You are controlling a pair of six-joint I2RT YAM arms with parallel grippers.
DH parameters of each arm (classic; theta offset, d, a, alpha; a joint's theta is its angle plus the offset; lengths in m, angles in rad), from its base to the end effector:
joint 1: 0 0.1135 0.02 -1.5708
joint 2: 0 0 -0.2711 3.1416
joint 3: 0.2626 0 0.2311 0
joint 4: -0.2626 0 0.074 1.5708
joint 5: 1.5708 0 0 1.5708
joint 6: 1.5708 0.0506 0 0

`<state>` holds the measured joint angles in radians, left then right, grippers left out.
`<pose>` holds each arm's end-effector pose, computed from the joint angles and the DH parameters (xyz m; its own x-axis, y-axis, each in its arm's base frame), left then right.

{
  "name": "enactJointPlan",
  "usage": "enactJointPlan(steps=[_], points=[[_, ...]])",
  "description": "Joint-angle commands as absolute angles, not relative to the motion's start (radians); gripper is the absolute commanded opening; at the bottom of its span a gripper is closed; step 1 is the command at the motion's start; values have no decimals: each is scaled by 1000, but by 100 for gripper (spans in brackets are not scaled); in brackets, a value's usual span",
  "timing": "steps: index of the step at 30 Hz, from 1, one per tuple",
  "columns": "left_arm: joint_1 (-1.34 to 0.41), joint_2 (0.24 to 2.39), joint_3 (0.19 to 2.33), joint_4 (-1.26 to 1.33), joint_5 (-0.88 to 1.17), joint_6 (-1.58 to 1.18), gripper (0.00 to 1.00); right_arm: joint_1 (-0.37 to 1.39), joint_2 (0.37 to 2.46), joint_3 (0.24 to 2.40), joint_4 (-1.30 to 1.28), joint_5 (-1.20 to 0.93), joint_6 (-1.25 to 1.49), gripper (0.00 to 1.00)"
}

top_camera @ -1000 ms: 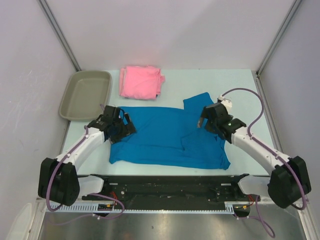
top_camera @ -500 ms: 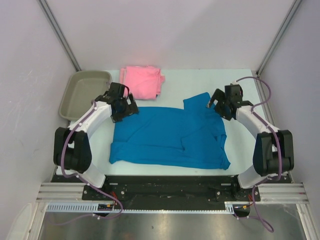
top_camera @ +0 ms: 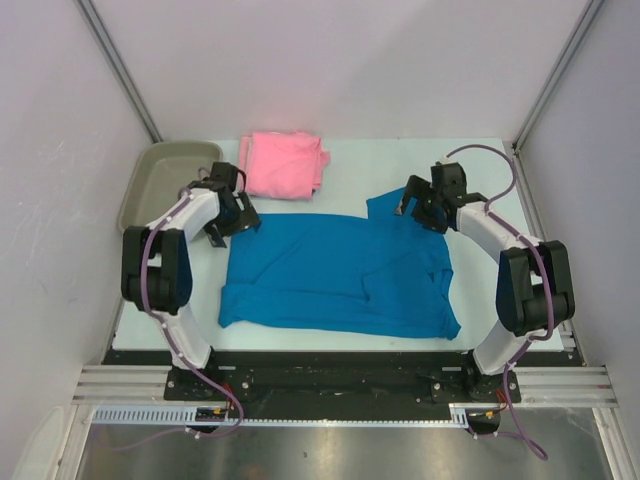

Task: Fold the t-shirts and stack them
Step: Fold the tshirt

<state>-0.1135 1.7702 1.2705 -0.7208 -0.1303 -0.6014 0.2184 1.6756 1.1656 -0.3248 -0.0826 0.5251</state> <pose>0.3395 -0.0321 0.2083 -0.8080 -0.4725 -0.3520 -0.4719 0.8767 -0.0935 0.3466 0.0812 0.2343 -0.7614 0.3428 -0.5502 0.1291 0.9120 0.3894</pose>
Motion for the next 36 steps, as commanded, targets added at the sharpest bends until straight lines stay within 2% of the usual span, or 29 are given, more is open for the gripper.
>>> enactJointPlan(steps=[1,3,10,17,23,30,33,36], points=[[-98,1882,1405,-680,-121,-565,91,176,1643,1209,-322,-46,502,99],[-94,1952,1482,-695,-120,-555,86,179,1628,1209,-322,-40,502,99],[-91,2112,1687,-742,-164,-514,84,187,1617,1209,-302,-63,494,99],[-89,2210,1853,-807,-248,-456,77,195,1638,1209,-298,-77,491,98],[-89,2224,1841,-804,-262,-430,63,199,1654,1209,-285,-98,491,98],[-86,2223,1764,-762,-239,-433,61,202,1658,1209,-284,-109,491,98],[-72,2226,1737,-738,-203,-451,53,202,1661,1209,-285,-112,486,98],[-58,2226,1713,-723,-183,-466,50,201,1663,1209,-288,-110,486,98]])
